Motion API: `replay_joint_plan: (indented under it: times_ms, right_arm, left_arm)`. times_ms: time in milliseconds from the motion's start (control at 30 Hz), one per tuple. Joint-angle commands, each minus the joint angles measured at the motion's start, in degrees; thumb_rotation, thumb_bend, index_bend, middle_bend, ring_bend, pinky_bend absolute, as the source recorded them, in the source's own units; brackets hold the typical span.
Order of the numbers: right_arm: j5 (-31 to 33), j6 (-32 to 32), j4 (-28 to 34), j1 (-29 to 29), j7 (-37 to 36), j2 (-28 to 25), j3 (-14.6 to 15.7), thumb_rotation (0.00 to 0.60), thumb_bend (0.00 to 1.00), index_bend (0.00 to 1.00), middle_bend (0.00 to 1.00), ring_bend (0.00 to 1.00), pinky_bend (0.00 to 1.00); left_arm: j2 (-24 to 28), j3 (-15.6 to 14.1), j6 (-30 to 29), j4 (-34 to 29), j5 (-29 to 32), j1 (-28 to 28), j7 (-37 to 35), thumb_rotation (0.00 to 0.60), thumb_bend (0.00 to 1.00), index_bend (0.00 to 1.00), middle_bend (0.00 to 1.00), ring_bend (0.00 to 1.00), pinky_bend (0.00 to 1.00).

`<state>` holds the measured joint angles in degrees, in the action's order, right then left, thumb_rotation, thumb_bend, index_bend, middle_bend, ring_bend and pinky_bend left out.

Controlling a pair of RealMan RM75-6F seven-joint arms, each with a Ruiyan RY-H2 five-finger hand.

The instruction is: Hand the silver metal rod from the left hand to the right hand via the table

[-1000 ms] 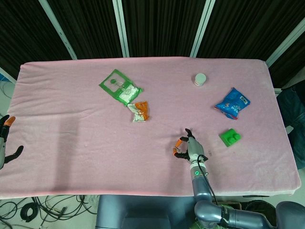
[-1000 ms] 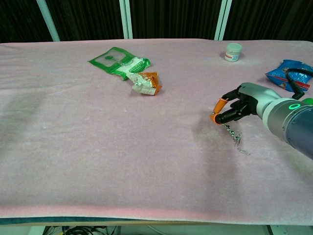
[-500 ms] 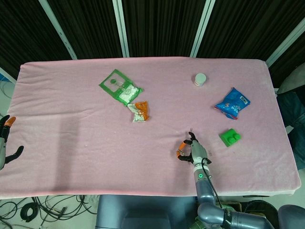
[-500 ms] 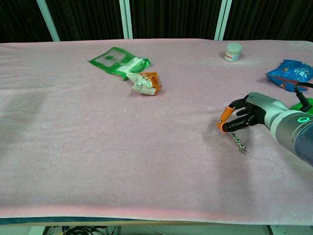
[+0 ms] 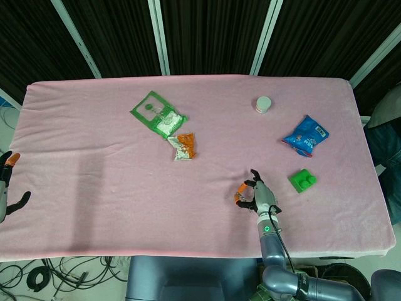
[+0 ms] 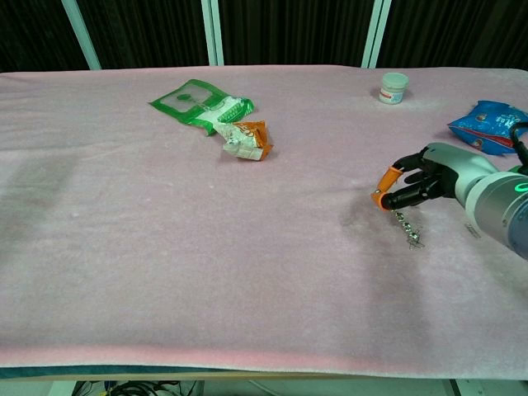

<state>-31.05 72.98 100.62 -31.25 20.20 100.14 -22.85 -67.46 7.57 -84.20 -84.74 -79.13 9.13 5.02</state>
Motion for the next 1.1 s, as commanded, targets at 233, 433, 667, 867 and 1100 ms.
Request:
replay_joint_plan:
  times_ms: [233, 433, 667, 867, 1100]
  right_arm:
    - [1.7, -0.6, -1.0, -1.5, 1.2, -2.0, -2.6, 0.6, 0.37, 0.59, 0.02, 0.09, 0.21]
    - [5.5, -4.7, -9.2, -6.0, 2.6, -0.4, -6.1, 0.6, 0.37, 0.59, 0.02, 0.09, 0.21]
    - [8.5, -9.3, -19.9, -11.6, 3.0, 2.5, -9.4, 0.6, 0.37, 0.59, 0.02, 0.09, 0.21]
    - [10.1, -12.4, -26.2, -15.7, 2.5, 4.5, -11.9, 0.6, 0.37, 0.59, 0.02, 0.09, 0.21]
    - [12.0, -15.4, -33.5, -19.0, 2.0, 7.0, -12.7, 0.6, 0.37, 0.59, 0.02, 0.09, 0.21]
  left_arm:
    - [0.0, 0.0, -0.4, -0.2, -0.2, -0.1, 0.0, 0.6, 0.24, 0.13, 0.06, 0.0, 0.0]
    - [0.0, 0.1, -0.8, -0.3, -0.2, -0.2, 0.3, 0.6, 0.24, 0.13, 0.06, 0.0, 0.0]
    - [-0.4, 0.5, -0.4, 0.2, 0.7, -0.1, 0.9, 0.6, 0.24, 0.13, 0.06, 0.0, 0.0]
    - [-0.6, 1.0, -0.1, 0.5, 1.6, 0.0, 1.5, 0.6, 0.24, 0.13, 0.06, 0.0, 0.0]
    - [-0.7, 1.1, -0.6, 0.5, 1.8, -0.2, 1.8, 0.6, 0.24, 0.13, 0.06, 0.0, 0.0]
